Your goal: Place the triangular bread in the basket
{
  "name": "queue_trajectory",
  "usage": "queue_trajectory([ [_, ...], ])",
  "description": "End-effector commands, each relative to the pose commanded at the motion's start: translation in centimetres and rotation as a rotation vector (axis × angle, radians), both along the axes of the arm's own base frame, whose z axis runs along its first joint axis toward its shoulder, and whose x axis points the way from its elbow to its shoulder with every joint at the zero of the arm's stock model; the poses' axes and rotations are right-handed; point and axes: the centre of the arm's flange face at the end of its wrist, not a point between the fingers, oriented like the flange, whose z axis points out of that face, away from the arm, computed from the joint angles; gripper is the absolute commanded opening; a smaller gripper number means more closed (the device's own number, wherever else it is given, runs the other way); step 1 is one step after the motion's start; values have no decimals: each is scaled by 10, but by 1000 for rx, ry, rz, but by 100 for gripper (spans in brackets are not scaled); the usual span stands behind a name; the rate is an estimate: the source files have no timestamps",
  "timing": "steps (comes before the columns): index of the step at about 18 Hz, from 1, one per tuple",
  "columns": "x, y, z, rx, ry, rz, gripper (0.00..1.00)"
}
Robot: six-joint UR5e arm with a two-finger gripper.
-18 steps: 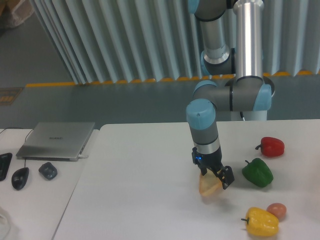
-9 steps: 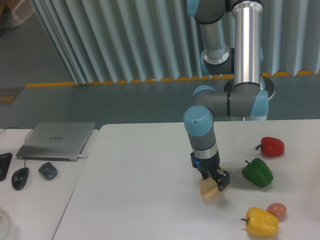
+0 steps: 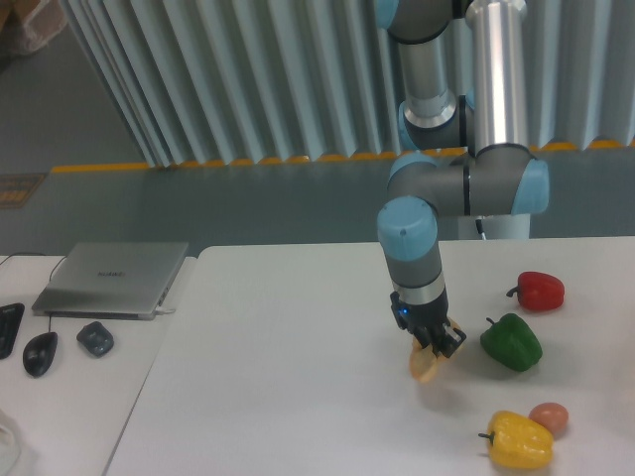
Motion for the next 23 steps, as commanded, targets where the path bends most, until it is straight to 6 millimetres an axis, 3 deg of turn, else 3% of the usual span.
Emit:
queue_trajectory([
  [4, -27, -22, 49, 59, 47, -93, 16],
  [9, -75, -51, 62, 51, 67, -187, 16],
  [11, -103, -76, 78, 57, 88, -215, 16],
  [19, -202, -158, 79, 8, 96, -337, 21],
  [23, -232, -186, 77, 7, 102, -318, 21],
])
